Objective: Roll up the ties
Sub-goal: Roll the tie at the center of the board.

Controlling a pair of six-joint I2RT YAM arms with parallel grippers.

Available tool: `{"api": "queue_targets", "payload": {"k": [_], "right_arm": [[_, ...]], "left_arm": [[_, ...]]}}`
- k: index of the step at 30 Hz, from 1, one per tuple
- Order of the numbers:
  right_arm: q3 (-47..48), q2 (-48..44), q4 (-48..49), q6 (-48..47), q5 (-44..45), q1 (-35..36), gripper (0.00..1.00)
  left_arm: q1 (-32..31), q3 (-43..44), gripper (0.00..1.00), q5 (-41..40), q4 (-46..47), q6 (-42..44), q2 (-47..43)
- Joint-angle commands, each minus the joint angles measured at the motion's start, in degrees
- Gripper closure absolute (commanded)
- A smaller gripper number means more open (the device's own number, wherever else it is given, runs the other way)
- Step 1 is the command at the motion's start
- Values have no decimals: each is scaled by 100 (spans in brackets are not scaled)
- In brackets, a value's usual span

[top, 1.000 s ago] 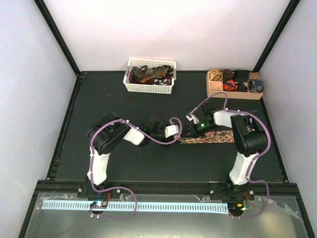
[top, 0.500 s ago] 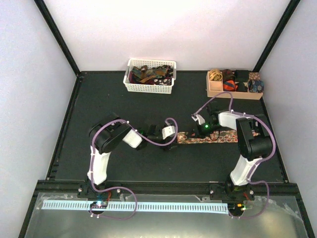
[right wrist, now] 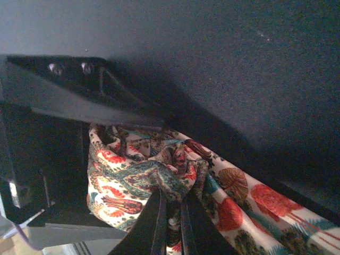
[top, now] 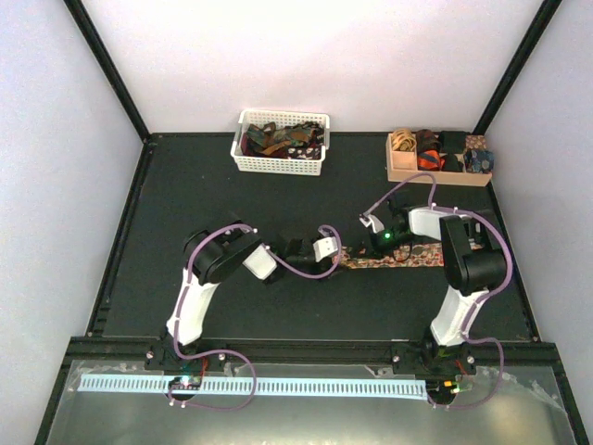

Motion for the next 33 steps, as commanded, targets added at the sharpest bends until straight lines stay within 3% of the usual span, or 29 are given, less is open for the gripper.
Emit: {"api": "queue_targets", "payload": {"k": [1, 5, 8, 15, 18, 20, 24, 31, 33], "right_arm": [[-73, 465, -31, 49, 412, -2, 99], [-156, 503, 378, 244, -34, 30, 99], [-72, 544, 667, 488, -335, 129, 98], [207, 285, 285, 372, -558, 187, 71], [178, 113, 112, 274, -463, 179, 67], [145, 19, 129, 275, -431, 185, 72], [140, -101, 167, 307, -380, 174, 97], [128, 119, 32, 116, -138, 180, 99], [48, 116, 70, 107, -3, 176, 99]], "left_arm": [[-95, 133, 35, -204, -691, 356, 75], [-41, 91, 53, -509, -1448, 482, -185], [27, -50, 62, -678, -1874, 549, -460], [124, -380, 67, -726, -2230, 797, -777], [125, -399, 67, -703, -2209, 820, -766], [125, -384, 67, -696, -2198, 820, -754], [125, -356, 68, -684, -2226, 862, -733], [140, -316, 62, -630, -2163, 756, -717], [151, -332, 45, -588, -2073, 655, -713]]}}
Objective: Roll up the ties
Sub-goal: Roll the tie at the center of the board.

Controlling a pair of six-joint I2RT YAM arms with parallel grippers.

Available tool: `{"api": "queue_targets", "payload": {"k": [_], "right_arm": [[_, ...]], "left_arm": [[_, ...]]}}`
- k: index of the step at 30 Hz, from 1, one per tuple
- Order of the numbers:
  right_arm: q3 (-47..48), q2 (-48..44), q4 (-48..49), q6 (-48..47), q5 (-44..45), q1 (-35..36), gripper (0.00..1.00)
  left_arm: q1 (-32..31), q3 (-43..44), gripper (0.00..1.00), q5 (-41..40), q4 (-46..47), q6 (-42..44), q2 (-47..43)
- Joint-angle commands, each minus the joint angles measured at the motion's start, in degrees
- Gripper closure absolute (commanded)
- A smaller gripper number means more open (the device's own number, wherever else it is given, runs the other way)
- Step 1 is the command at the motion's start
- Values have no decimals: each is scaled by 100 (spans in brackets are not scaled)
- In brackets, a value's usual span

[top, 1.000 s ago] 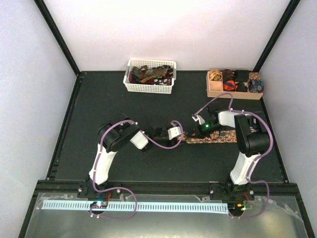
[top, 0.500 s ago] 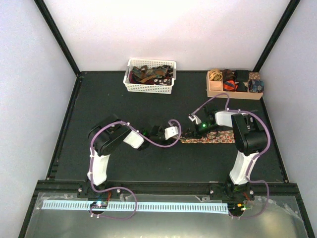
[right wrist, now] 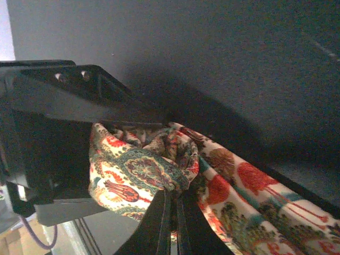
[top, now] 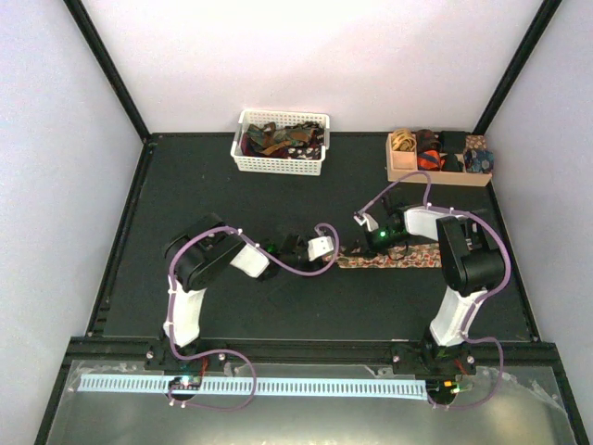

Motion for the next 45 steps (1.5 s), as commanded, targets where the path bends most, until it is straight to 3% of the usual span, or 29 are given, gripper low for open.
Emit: {"api": "queue_targets", "payload": {"k": [1, 4, 10, 17, 21, 25, 30, 32, 35, 38, 42, 45], "right_arm": [[-93, 72, -71, -170, 504, -7, 99], [-130, 144, -129, -260, 793, -7, 99], [-205, 146, -88, -259, 1235, -3, 99], [-373, 176, 95, -180, 1123, -1, 99], [-351, 257, 102, -181, 1043, -7, 99], [-334, 333, 121, -146, 838, -6, 99], [-297, 394, 211, -122, 599, -7, 99], [-245, 400, 210, -111, 519, -7, 99], [-75, 363, 147, -134, 421, -14, 96], [134, 218, -72, -272, 344, -110, 85], [155, -265, -369, -483, 16, -237, 71], [-135, -638, -92, -125, -495, -223, 57]], "left_arm": [[55, -172, 38, -26, -447, -95, 67], [89, -400, 24, 26, 55, -261, -30], [182, -471, 21, 561, 846, -630, 239], [96, -225, 17, 1107, 2244, -1419, 802], [30, -31, 17, 1130, 2695, -1561, 1141], [9, 191, 28, 1077, 2716, -1505, 1399], [-35, 311, 45, 894, 2187, -1164, 1352], [-37, 255, 54, 800, 1635, -806, 1118], [-37, 58, 58, 572, 714, -161, 676], [-37, 90, 60, 190, -584, 303, 303], [-46, 22, 60, -134, -1119, 622, 143], [-46, 205, 59, -251, -1476, 644, 206]]}}
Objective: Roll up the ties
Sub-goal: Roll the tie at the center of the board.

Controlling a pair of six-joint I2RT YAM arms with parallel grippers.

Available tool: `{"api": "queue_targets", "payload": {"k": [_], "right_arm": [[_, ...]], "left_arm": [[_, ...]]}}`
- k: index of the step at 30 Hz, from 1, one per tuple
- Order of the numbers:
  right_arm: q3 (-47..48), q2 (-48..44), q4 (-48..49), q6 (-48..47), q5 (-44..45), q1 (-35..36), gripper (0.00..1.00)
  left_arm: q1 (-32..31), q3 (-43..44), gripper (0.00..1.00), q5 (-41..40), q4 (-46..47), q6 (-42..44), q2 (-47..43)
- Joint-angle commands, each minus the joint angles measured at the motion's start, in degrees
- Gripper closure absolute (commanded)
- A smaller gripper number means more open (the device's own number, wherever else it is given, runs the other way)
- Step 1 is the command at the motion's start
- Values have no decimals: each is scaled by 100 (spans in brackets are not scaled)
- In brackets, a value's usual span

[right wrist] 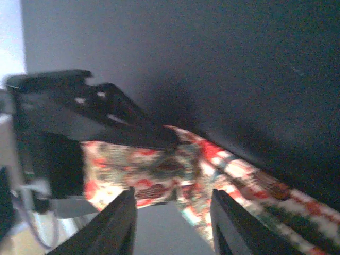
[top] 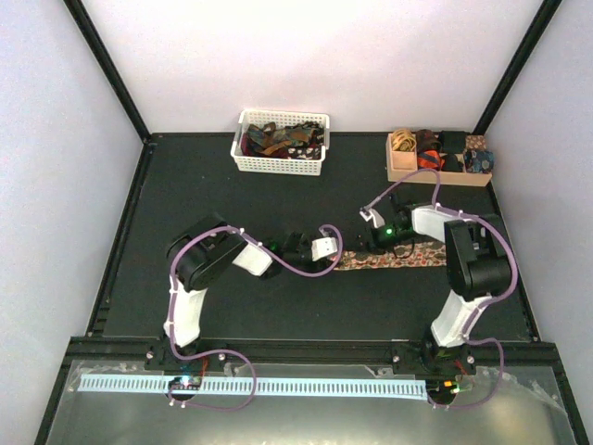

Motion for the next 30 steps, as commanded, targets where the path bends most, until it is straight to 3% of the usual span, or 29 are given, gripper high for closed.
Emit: {"api": "queue_targets", "payload": {"k": [1, 8, 15, 17, 19, 21, 26, 30], "right_arm": [[-284, -646, 341, 403, -765, -9, 53], [-591, -463, 1035, 1087, -1069, 358, 51], [-607, -230, 1326, 1167, -830, 423, 53], [-588, -181, 1361, 1155, -799, 433, 61], [-533, -154, 1198, 1023, -620, 433, 85], [-501, -176, 971, 796, -417, 425, 97], [-396, -163, 466, 434, -271, 290, 99], [-441, -115, 260, 303, -189, 103, 99]], "left_arm": [[-15, 61, 59, -514, -1537, 390, 142], [-94, 201, 58, -569, -1672, 324, 218], [-104, 200, 57, -547, -1633, 295, 267], [-103, 200, 57, -546, -1635, 297, 274], [-106, 197, 57, -538, -1651, 313, 266], [-109, 191, 57, -545, -1671, 333, 254], [-103, 178, 56, -562, -1646, 336, 263], [-75, 78, 38, -555, -1387, 209, 151]]}}
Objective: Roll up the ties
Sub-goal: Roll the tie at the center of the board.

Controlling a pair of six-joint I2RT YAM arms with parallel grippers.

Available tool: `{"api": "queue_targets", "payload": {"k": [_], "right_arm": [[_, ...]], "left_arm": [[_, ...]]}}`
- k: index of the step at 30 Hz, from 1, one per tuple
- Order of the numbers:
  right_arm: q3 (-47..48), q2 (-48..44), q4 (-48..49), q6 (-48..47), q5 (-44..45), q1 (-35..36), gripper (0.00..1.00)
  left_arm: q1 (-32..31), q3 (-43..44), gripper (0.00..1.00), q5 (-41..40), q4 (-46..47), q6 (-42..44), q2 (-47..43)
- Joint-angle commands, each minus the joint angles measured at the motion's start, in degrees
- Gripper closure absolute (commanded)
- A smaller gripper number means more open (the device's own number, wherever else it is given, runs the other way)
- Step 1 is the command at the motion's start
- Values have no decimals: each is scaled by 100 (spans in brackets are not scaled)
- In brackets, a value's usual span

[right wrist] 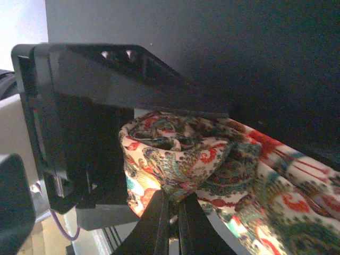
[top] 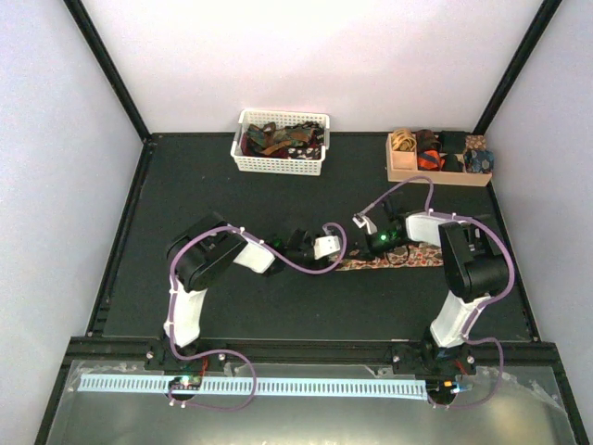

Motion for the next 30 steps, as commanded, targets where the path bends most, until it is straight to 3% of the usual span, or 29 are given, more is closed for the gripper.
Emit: {"api": "queue_targets", "payload": {"k": [1, 5, 15, 24, 30], "right_arm": [[30, 140, -466, -339, 418, -235, 99], [63, 256, -636, -414, 519, -406, 99], [109, 245, -1078, -652, 1572, -492, 99], [370, 618, -1160, -539, 1976, -296, 99], [545, 886, -1187, -497, 1792, -258, 99]], "left_arm": [[22, -296, 33, -324, -545, -15, 103], [77, -477, 23, -82, -3, -153, -94], [83, -536, 17, 387, 1323, -625, 155], [2, -427, 17, 515, 2818, -1009, 950], [-78, -167, 22, 569, 2939, -1048, 1223]]}}
